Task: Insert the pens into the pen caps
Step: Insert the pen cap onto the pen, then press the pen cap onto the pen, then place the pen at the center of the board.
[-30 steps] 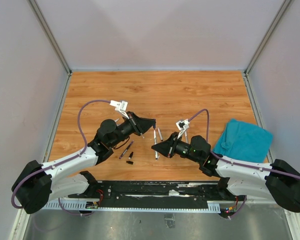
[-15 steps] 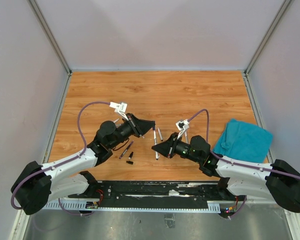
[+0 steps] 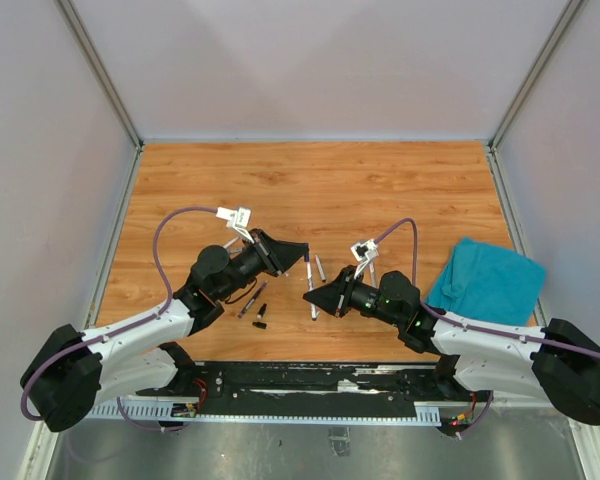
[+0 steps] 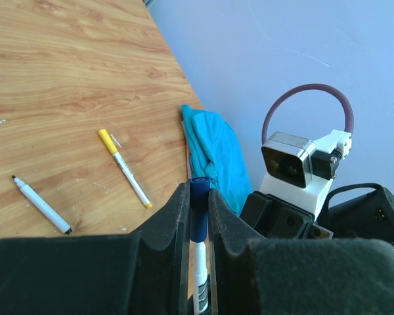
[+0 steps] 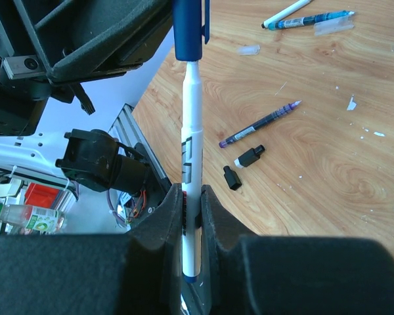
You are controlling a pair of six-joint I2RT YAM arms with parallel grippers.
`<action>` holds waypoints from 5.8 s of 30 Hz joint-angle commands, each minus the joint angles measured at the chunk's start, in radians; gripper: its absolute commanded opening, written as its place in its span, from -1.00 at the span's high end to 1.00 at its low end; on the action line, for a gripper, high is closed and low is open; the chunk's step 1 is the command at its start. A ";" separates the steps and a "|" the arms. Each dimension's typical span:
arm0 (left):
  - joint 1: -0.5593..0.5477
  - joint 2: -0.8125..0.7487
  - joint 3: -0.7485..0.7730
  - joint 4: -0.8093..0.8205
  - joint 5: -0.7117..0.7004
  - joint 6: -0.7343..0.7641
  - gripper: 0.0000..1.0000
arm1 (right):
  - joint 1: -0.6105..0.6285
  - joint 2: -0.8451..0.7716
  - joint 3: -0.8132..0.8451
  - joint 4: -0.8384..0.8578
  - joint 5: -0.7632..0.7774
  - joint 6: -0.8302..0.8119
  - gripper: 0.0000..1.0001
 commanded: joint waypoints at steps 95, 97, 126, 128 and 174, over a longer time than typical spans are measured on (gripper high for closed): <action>-0.048 -0.072 -0.042 -0.079 -0.029 0.021 0.99 | -0.033 0.035 0.190 -0.138 0.048 -0.216 0.99; -0.055 -0.080 -0.054 -0.079 -0.036 0.015 0.99 | -0.047 0.038 0.201 -0.138 0.055 -0.224 0.99; -0.193 0.010 -0.024 -0.071 -0.086 0.050 0.99 | -0.123 0.073 0.555 -0.307 0.088 -0.511 0.99; -0.193 -0.001 -0.011 -0.089 -0.099 0.063 0.98 | -0.123 0.071 0.561 -0.353 0.070 -0.523 0.99; 0.165 -0.170 0.472 -1.127 -0.294 0.479 -0.54 | -0.392 0.171 0.617 -1.305 0.022 -0.508 0.98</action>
